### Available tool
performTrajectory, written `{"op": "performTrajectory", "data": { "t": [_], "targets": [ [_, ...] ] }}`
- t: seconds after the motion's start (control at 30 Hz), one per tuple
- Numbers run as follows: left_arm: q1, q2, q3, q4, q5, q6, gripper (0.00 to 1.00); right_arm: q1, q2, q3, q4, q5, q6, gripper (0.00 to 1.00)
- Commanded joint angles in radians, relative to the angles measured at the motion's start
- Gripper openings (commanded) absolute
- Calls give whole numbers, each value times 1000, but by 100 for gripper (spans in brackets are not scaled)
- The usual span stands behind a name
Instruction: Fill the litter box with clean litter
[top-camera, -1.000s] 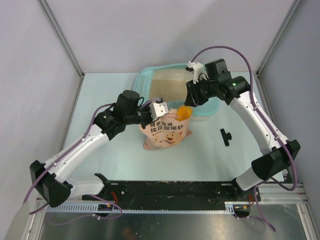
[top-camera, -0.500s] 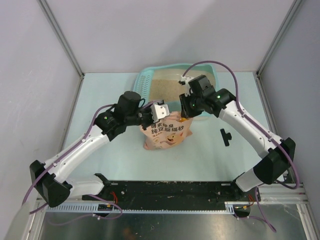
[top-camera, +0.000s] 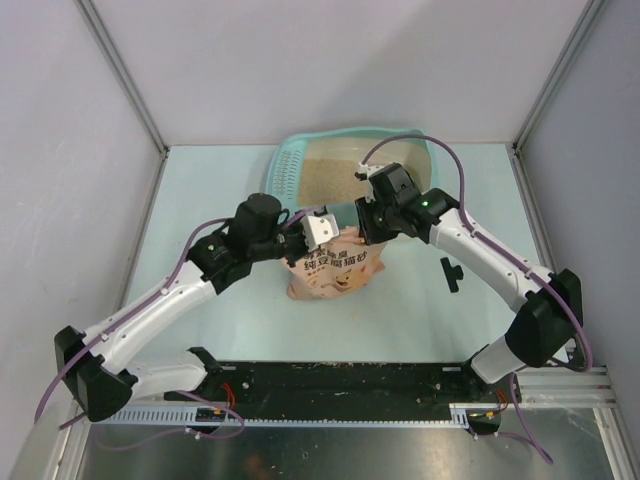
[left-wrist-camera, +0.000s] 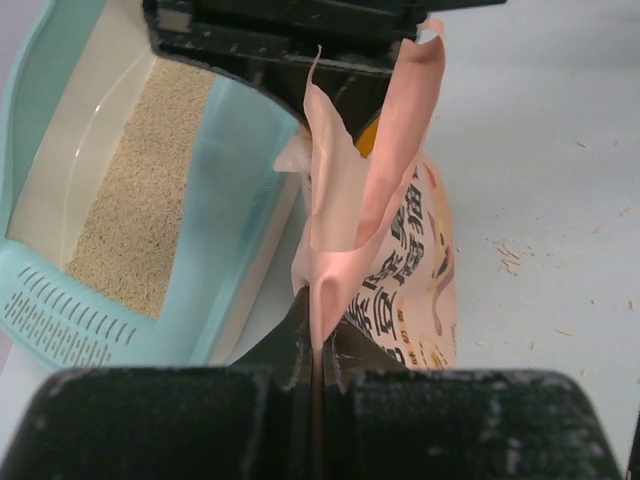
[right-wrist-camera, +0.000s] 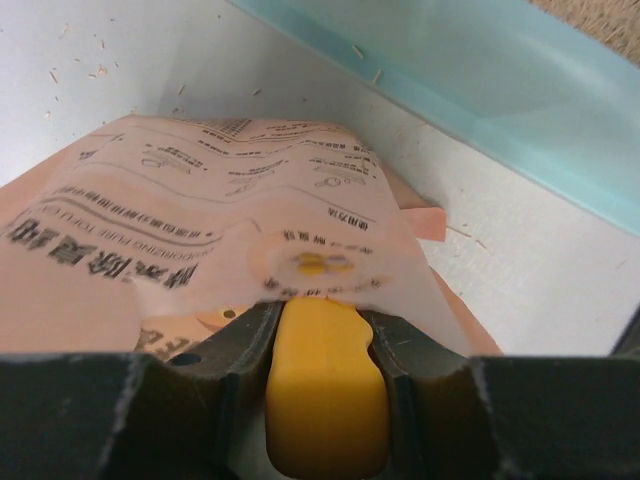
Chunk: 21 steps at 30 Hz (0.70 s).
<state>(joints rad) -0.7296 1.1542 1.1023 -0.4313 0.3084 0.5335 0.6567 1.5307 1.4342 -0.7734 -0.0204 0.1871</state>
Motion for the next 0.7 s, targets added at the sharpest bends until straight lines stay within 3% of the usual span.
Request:
{"op": "performTrajectory", "data": {
  "t": [0.0,0.13,0.4,0.67],
  "targets": [
    [-60,-96,-8,134,-49,6,0,-22,16,-80,36,-24,95,0],
    [-82,-77,-19,135,-46,-29,0,-9,8,-132,60,-96,153,0],
    [-97,-37,-15,155,-28,-130,0,-5,17,-254,241,-407,328,0],
    [-96,-59,-36,155,-87,-104,0,-127,52,-274,540,-785,530,0]
  ]
}}
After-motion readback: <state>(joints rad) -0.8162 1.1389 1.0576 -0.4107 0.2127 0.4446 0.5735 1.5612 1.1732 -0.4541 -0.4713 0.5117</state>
